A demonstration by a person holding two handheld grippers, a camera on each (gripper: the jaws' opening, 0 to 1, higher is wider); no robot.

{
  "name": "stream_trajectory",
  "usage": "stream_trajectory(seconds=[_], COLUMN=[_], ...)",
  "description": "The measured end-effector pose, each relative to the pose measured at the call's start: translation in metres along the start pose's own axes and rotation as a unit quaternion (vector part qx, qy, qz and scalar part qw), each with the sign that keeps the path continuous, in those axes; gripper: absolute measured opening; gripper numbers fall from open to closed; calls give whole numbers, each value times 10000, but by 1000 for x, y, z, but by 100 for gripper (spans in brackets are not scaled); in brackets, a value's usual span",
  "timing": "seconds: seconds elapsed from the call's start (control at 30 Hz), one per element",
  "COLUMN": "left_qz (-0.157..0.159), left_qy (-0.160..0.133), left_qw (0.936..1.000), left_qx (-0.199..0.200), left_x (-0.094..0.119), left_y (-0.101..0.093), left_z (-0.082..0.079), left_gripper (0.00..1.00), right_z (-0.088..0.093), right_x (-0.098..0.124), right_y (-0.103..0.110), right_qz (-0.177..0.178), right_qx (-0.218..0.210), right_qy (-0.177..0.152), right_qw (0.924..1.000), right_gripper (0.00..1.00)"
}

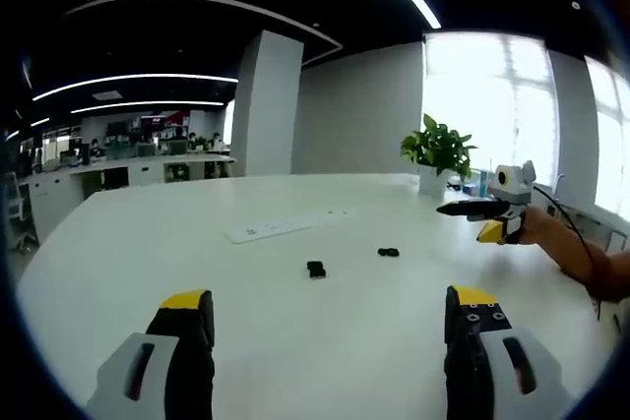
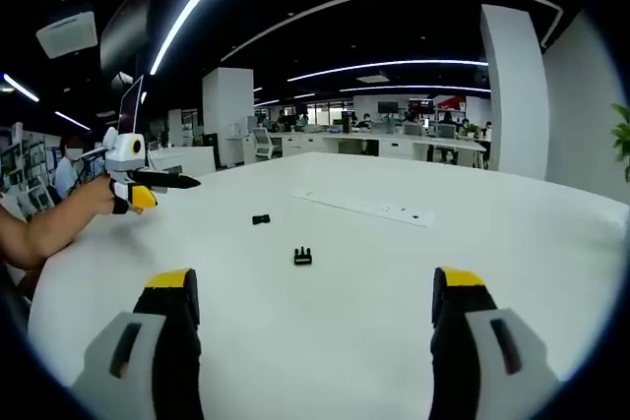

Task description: Snap the two parts of the plastic buckle together until the buckle closes and remains connected.

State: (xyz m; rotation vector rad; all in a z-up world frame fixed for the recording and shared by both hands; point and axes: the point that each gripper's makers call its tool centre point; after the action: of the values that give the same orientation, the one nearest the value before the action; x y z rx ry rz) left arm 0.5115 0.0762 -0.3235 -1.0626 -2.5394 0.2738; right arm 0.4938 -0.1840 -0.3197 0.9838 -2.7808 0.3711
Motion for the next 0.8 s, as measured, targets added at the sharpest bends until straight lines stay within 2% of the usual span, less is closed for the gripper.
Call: stream_trajectory(seconds=[0.23,0.7,0.8], left_qz=[1,26,-154], left_qy=[-6,41,-80], left_qw=[10000,10000,9998], left_qx=[1,40,26], left_x=[0,-1,0], left_y=[0,-3,5], left_z=[0,7,1], left_gripper=[97,99,99], right_z=[2,7,5], right_x=[0,3,4], right_y=[2,1,1], right_qz=[-10,-8,10], right_qx=[21,8,-15], right_qy=[38,61,3], right_qw=[10000,10000,10000], right_gripper=[98,100,100])
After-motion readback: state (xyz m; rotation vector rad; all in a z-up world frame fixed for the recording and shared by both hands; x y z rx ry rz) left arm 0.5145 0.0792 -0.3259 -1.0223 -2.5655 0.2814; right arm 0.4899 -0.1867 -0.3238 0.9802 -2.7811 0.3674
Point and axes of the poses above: the point that each gripper's makers call its tool centre point, and the gripper's own axes: x roughly backward along the fingers, y roughly to its left, z roughly out of its underside, and after that the axes turned 10 degrees about x, right-handed
